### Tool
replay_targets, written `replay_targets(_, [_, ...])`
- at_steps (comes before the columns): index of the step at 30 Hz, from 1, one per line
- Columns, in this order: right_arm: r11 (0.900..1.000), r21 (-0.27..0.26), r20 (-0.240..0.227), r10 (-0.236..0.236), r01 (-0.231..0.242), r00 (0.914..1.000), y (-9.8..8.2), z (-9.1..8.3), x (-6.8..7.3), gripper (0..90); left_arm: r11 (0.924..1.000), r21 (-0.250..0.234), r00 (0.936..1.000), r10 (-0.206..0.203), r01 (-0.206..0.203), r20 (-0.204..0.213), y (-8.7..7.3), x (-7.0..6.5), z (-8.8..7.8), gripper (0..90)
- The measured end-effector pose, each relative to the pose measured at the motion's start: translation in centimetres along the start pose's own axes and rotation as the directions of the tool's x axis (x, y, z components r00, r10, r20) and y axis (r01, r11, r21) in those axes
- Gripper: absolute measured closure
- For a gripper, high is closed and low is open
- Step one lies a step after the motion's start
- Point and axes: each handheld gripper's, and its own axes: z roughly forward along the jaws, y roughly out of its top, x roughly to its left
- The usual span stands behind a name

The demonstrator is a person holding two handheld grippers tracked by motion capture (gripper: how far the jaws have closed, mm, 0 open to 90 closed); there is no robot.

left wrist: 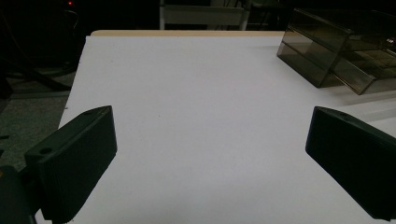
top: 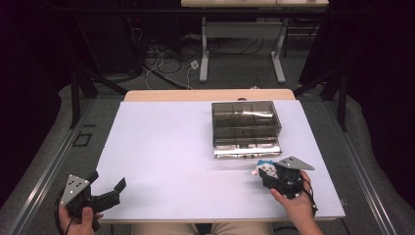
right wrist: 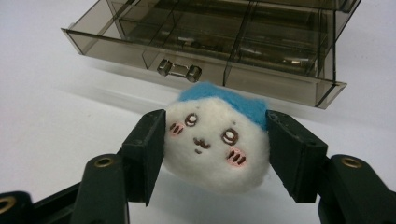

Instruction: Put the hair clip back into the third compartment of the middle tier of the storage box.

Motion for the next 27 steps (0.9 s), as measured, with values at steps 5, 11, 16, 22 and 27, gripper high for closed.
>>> replay_targets(5, [1.000,-0.019,-0.001,-0.006,0.006,1.0000,0.3,-0.3,-0.1,40.5,1.0000,0.009,1.0000,0.001,-0.001,0.002,0.0,0.0,-0.1,2.2])
replay_targets(11, [0.999,-0.032,0.002,-0.009,0.009,1.0000,0.7,-0.6,-0.1,40.6,1.0000,0.009,1.0000,0.002,-0.002,0.000,0.0,0.0,-0.1,2.2])
replay_targets(16, [0.999,-0.031,0.004,-0.022,0.022,0.9997,0.9,-0.9,-0.3,40.6,1.0000,0.008,1.0000,0.002,-0.002,-0.002,0.0,0.0,-0.1,2.2])
replay_targets(22, [0.998,-0.038,0.009,-0.041,0.041,0.9991,1.7,-1.1,-0.3,40.7,1.0000,0.009,1.0000,0.004,-0.004,-0.002,0.0,0.0,-0.1,2.2])
replay_targets(27, [0.998,-0.042,0.007,-0.054,0.054,0.9985,2.6,-1.2,-0.5,40.7,1.0000,0.002,1.0000,0.001,-0.001,-0.004,0.0,0.0,0.0,2.2])
